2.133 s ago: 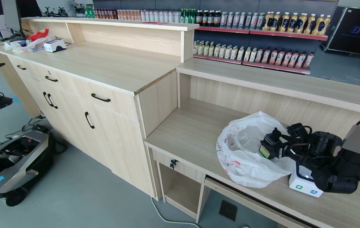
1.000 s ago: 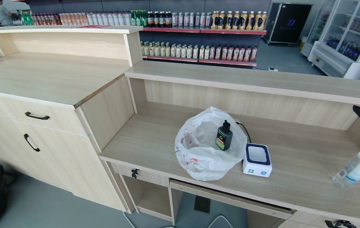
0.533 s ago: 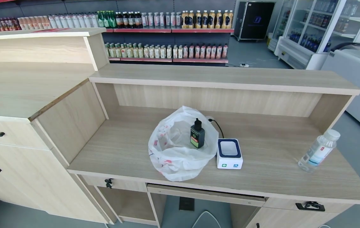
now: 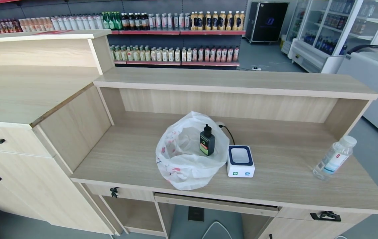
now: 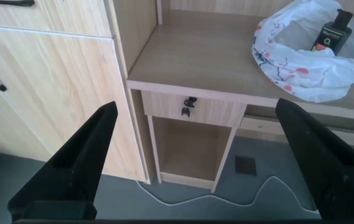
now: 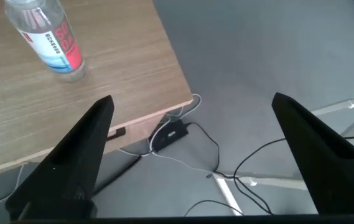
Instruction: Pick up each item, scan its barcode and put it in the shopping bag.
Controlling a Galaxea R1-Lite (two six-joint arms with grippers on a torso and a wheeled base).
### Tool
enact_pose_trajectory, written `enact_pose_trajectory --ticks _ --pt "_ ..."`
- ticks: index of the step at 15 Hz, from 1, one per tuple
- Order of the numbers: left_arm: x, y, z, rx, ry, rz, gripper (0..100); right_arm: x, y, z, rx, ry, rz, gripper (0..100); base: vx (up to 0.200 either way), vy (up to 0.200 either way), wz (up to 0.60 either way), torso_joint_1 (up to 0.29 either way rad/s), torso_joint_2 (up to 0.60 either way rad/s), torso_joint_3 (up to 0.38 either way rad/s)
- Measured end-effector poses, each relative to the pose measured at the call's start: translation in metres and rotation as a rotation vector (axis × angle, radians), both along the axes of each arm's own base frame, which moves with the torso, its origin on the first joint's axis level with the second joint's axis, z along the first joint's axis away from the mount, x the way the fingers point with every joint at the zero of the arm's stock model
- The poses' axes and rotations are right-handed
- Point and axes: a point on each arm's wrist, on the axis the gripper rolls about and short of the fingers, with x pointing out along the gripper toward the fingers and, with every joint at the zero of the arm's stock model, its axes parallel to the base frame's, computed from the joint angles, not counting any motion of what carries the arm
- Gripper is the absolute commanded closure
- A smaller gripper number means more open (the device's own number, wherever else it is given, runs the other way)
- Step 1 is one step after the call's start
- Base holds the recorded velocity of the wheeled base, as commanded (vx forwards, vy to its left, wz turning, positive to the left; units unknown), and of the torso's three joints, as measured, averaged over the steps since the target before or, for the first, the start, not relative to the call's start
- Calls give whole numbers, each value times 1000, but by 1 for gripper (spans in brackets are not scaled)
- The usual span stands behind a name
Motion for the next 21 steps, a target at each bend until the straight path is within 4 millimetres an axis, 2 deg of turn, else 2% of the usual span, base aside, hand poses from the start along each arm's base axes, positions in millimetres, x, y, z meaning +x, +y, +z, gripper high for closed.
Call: enact_pose_trajectory --ticks 3,14,17,21 --pt "0 0 0 0 0 0 0 2 -9 -1 -8 -24 9 0 0 0 0 0 0 0" --pt "0 0 0 0 0 0 0 55 -55 -27 5 -63 141 0 0 0 0 0 0 0" --pt "0 0 0 0 0 0 0 76 -61 -35 8 -66 283 0 0 0 0 0 0 0" --pt "0 0 0 0 0 0 0 98 -53 -52 9 -23 400 0 0 0 0 0 0 0"
